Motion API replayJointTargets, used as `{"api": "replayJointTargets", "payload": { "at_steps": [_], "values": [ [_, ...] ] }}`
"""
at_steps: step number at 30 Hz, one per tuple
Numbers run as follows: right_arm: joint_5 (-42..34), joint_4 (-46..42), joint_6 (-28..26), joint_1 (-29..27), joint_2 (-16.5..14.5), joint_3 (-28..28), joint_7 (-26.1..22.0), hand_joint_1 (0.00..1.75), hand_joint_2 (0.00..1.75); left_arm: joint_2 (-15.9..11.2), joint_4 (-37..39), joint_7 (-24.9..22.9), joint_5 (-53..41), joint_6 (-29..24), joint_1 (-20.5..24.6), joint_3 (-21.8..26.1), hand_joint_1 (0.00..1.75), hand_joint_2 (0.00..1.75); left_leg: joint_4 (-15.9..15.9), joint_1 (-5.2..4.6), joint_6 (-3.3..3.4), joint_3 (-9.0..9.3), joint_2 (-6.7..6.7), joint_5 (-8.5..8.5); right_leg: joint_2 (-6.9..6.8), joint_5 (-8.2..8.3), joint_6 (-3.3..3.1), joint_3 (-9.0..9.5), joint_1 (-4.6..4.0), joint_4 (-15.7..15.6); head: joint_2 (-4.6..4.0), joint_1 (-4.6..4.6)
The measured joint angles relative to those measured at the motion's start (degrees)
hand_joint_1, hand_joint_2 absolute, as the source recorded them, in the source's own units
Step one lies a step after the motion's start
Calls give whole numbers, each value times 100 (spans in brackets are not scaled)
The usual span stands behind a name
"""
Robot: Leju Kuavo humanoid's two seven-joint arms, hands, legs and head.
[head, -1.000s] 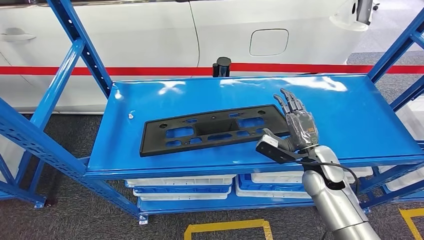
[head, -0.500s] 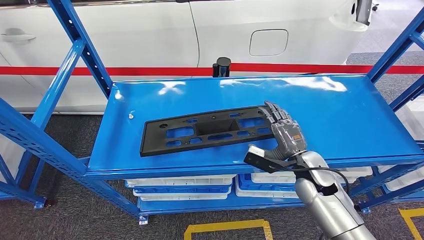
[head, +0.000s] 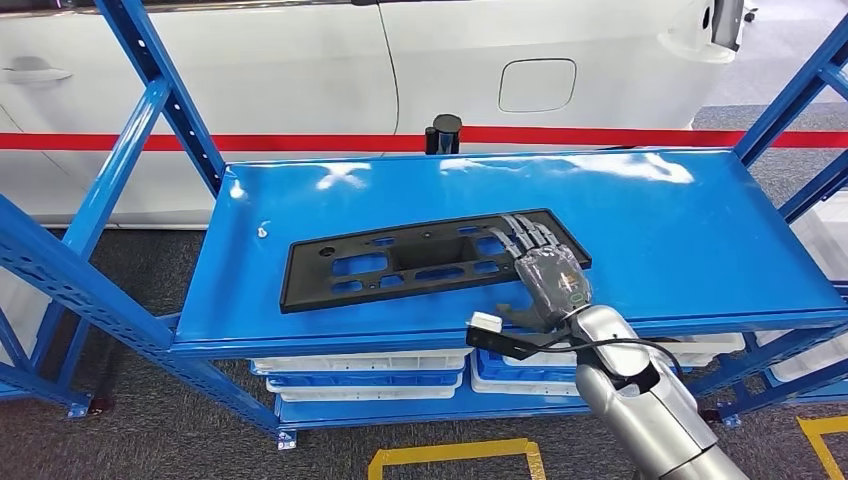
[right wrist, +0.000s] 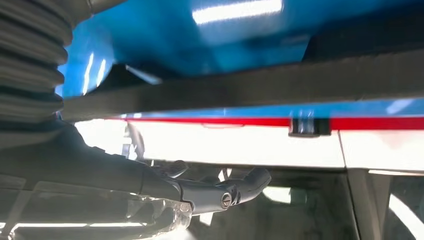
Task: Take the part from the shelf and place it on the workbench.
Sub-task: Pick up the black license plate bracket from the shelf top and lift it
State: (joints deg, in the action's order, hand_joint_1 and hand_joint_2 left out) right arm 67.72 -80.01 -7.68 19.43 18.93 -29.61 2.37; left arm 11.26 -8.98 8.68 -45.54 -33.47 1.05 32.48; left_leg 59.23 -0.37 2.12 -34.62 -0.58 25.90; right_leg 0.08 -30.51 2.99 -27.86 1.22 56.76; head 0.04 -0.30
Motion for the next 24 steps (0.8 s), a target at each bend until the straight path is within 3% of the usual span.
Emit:
{"api": "replayJointTargets", "payload": {
  "at_steps": [8,13,17,19,24],
  "values": [
    [1140,478,-834,215,19,-216,548,0,175,0,0,39,-42,-13,-3,-1,0,0,1,-1,0,0,0,0,0,0,0,11,1,0,0,0],
    [1286,751,-981,273,8,-216,624,5,175,0,0,38,-73,-12,-4,-2,0,0,0,0,0,4,1,0,0,0,0,3,0,0,0,0],
    [1287,905,-949,334,1,-209,629,130,175,0,0,37,-97,-10,-4,-2,0,0,0,0,0,8,0,1,0,-1,0,-3,0,0,0,0],
    [1279,1000,-878,355,-3,-196,622,147,175,0,0,37,-109,-7,-4,-4,0,0,0,0,0,10,1,1,0,-1,0,-1,0,0,0,0],
    [1230,1188,-808,340,7,-141,616,167,175,-9,0,37,-181,6,-4,-45,0,0,0,-1,0,15,0,1,0,0,0,2,2,-1,0,0]
  ]
}}
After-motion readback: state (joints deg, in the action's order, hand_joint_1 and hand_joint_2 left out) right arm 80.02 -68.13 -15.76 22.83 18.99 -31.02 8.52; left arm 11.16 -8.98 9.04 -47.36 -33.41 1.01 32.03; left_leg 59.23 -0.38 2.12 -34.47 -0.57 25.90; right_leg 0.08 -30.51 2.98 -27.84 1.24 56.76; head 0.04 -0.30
